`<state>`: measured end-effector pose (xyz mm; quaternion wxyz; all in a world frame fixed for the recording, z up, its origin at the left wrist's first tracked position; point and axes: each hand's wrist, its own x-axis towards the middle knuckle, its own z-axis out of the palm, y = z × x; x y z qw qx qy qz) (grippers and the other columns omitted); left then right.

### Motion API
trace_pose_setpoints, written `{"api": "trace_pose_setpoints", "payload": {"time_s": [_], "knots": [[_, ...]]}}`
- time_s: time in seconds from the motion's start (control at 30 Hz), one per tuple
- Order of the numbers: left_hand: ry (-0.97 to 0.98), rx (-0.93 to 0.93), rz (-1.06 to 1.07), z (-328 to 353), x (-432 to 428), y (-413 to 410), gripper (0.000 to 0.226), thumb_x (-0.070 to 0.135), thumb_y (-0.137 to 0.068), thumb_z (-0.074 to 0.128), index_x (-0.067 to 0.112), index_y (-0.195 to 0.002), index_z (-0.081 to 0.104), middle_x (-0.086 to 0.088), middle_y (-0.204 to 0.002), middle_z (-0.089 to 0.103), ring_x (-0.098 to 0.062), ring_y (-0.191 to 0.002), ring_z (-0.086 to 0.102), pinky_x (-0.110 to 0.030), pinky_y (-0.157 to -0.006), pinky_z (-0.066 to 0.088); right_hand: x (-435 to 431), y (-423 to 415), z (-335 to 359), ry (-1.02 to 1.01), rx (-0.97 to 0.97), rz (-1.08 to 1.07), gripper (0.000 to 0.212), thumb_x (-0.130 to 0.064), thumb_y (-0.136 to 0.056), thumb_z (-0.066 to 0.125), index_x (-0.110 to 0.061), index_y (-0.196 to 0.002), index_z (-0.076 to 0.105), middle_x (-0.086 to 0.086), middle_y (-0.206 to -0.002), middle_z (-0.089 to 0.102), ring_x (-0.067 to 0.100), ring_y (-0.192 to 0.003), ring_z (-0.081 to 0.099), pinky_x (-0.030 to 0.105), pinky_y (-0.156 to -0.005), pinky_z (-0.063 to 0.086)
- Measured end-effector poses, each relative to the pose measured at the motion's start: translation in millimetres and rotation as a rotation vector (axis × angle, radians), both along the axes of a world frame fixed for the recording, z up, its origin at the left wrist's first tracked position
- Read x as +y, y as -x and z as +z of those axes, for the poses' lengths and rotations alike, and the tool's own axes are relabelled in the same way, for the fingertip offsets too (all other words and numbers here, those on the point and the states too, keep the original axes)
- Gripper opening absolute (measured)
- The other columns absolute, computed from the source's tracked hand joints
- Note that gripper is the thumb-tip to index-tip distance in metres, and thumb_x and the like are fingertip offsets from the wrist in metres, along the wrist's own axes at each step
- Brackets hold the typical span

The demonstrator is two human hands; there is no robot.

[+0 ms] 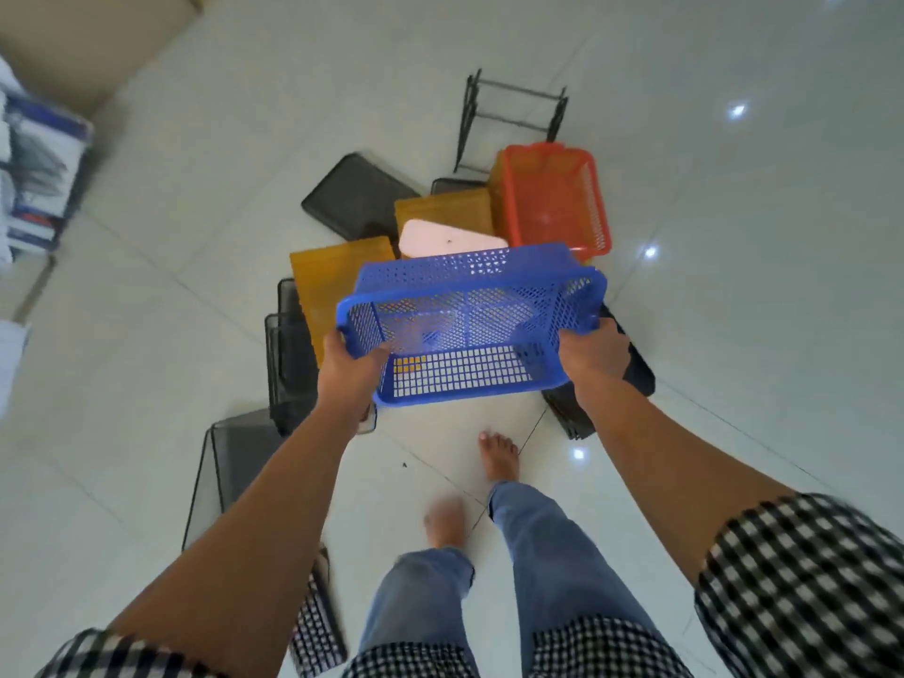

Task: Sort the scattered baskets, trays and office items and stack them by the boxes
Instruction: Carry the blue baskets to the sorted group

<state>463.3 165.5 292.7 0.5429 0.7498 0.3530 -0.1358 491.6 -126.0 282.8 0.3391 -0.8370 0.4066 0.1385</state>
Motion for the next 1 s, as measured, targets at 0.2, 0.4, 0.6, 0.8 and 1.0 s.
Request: {"api": "trace_pose_setpoints", "payload": {"time_s": [0.2,0.4,0.6,0.8,1.0], "knots": [[0.08,-0.126,-0.143,80,-51,7,0.079,0.04,-0.062,0.07,0.012,-0.133,0.049,-0.005,-0.12,0.066,-0.026,-0.108,0.065,-0.053,-0.1,0.05,-39,76,81,-0.093,-0.227,-0.296,0.033,-0.026,-0.091,0.062,-0.013,-0.118,0.049,0.015,-0.119,0.064,0.041,-0.109,0.06,0.05,-0.092,0.05],[0.075,-0.21,-0.441,133,-131,6,0.076,0.034,-0.067,0.069,0.015,-0.138,0.05,-0.009,-0.115,0.07,-0.029,-0.107,0.067,-0.053,-0.099,0.05,-95,152,128,-0.152,-0.323,-0.542,0.032,-0.029,-0.093,0.06,-0.023,-0.12,0.045,0.01,-0.115,0.064,0.033,-0.103,0.063,0.054,-0.093,0.054],[0.003,-0.284,-0.765,164,-236,8,0.046,0.028,-0.08,0.074,0.019,-0.124,0.063,-0.005,-0.111,0.072,-0.029,-0.105,0.067,-0.049,-0.099,0.05,-163,222,152,-0.141,-0.406,-0.757,0.047,-0.03,-0.093,0.062,-0.014,-0.135,0.047,0.009,-0.122,0.064,0.033,-0.108,0.064,0.052,-0.096,0.053],[-0.039,-0.299,-0.986,181,-359,44,0.026,0.023,-0.093,0.069,0.008,-0.114,0.065,-0.012,-0.107,0.07,-0.034,-0.1,0.067,-0.046,-0.088,0.053,-243,310,162,-0.145,-0.484,-0.959,0.04,-0.028,-0.092,0.063,-0.012,-0.128,0.053,0.007,-0.113,0.067,0.025,-0.09,0.065,0.036,-0.075,0.054],[-0.036,-0.371,-1.185,191,-485,125,0.024,0.024,-0.095,0.066,0.022,-0.117,0.055,0.007,-0.096,0.064,-0.018,-0.085,0.063,-0.034,-0.078,0.051,-328,418,165,-0.14,-0.505,-1.136,0.038,-0.032,-0.094,0.062,-0.02,-0.128,0.049,0.0,-0.102,0.065,0.015,-0.074,0.065,0.027,-0.056,0.049]]}}
